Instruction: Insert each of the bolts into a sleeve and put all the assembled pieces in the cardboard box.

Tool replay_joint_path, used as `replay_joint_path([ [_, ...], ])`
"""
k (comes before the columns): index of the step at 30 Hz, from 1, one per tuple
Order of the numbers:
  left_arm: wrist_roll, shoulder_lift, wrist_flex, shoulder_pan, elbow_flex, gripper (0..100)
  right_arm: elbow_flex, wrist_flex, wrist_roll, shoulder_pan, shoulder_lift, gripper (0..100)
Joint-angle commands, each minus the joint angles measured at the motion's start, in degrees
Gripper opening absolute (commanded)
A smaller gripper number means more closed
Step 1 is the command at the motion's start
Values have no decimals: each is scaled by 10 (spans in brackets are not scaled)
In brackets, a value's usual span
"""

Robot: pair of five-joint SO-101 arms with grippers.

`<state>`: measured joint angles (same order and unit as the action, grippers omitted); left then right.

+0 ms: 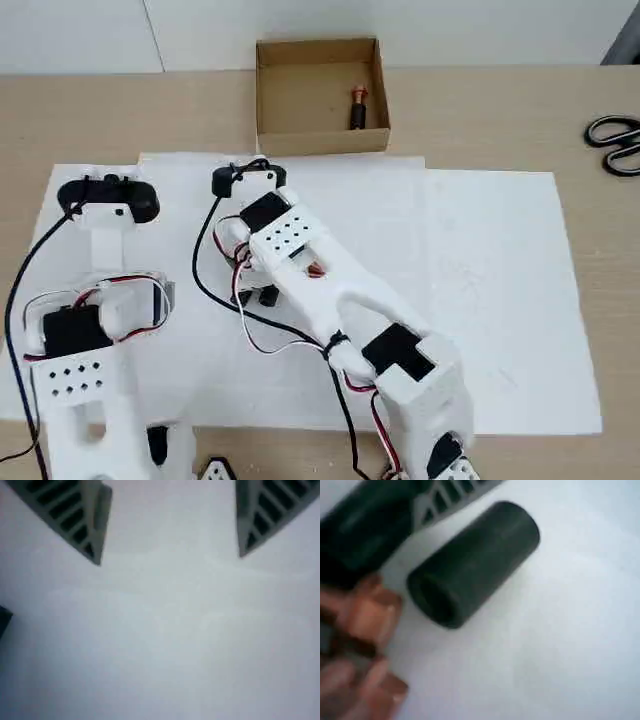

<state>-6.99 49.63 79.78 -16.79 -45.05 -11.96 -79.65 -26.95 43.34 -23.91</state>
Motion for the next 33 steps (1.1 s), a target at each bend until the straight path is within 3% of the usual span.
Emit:
replay_joint_path([
  [1, -3, 11, -2, 1, 2, 170, -4, 7, -9, 1, 3, 151],
  [17, -3, 11, -2, 2, 2, 170, -4, 15, -11, 20, -31, 151],
  [23, -3, 11, -2, 2, 2, 170, -4, 18, -84, 20, -52, 151],
  [30, -3, 11, -2, 2, 2, 170, -4, 22, -84, 19, -55, 150],
  [33, -3, 11, -2, 2, 2, 170, -4, 21, -82, 19, -54, 106],
])
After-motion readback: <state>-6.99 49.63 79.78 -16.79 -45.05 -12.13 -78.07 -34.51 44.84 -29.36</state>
